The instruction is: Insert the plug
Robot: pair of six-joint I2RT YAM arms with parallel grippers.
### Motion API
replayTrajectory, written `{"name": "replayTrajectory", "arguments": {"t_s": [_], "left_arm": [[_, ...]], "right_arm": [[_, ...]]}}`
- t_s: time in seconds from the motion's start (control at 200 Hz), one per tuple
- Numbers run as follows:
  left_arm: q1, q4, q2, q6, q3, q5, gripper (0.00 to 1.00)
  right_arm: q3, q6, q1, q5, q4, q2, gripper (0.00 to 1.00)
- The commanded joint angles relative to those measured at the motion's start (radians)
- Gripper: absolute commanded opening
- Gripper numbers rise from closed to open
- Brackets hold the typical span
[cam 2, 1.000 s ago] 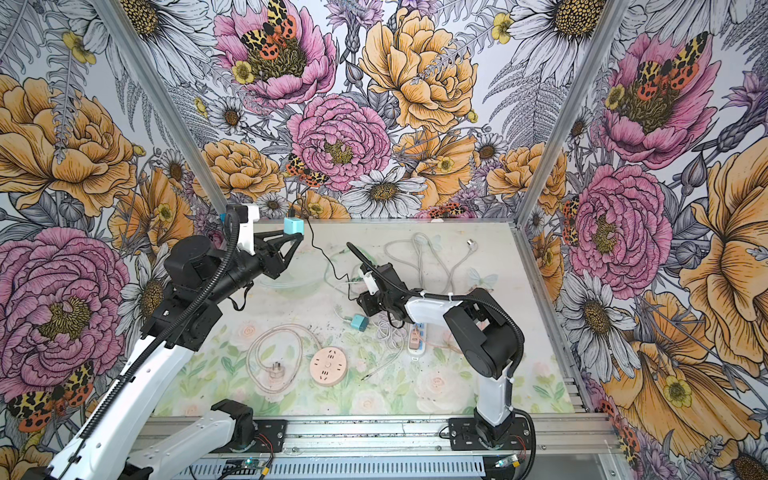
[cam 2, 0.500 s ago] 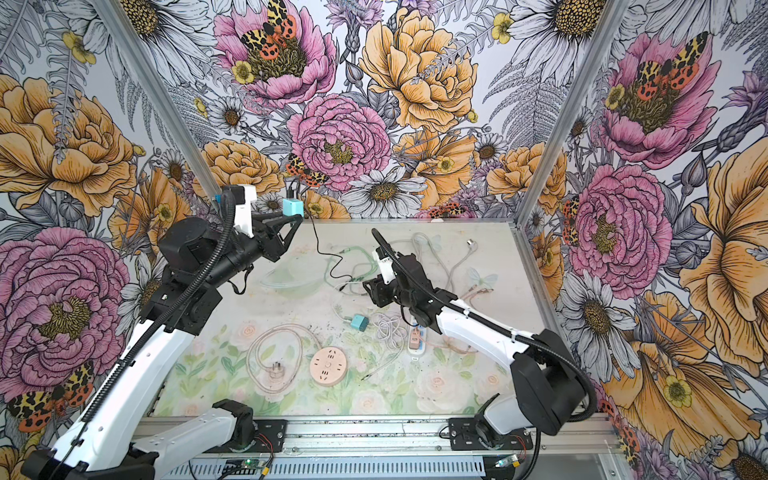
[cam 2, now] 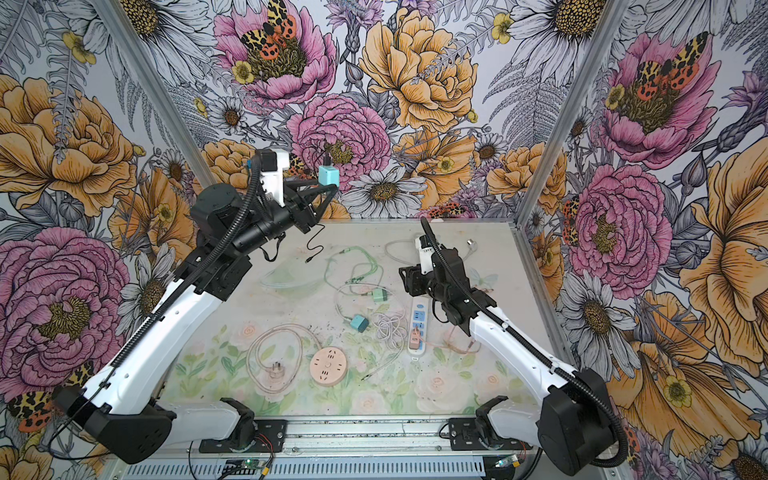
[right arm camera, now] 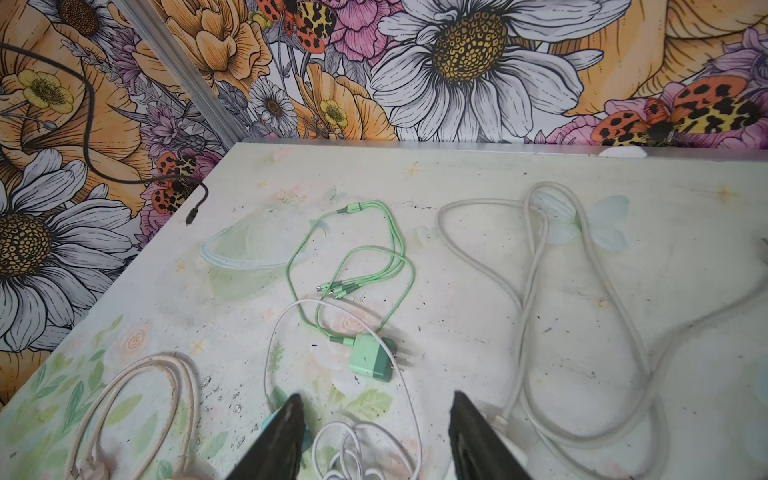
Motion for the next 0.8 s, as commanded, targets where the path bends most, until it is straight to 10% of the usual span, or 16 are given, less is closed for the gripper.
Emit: {"name": "replayTrajectory", "arguments": {"t_s": [0.0, 0.796], "left_arm": [[-0.033, 0.052, 0.072, -0.003, 0.021, 0.041, 0.34], [-0.094, 0.229, 0.645, -0.154, 0.249, 0.276, 0.34]], "right_arm": [[-0.004, 0.014, -0.05, -0.074, -0.008, -0.043, 0.57], [0.033, 0.084, -0.337, -0.335, -0.04, -0.077, 0.59]]}}
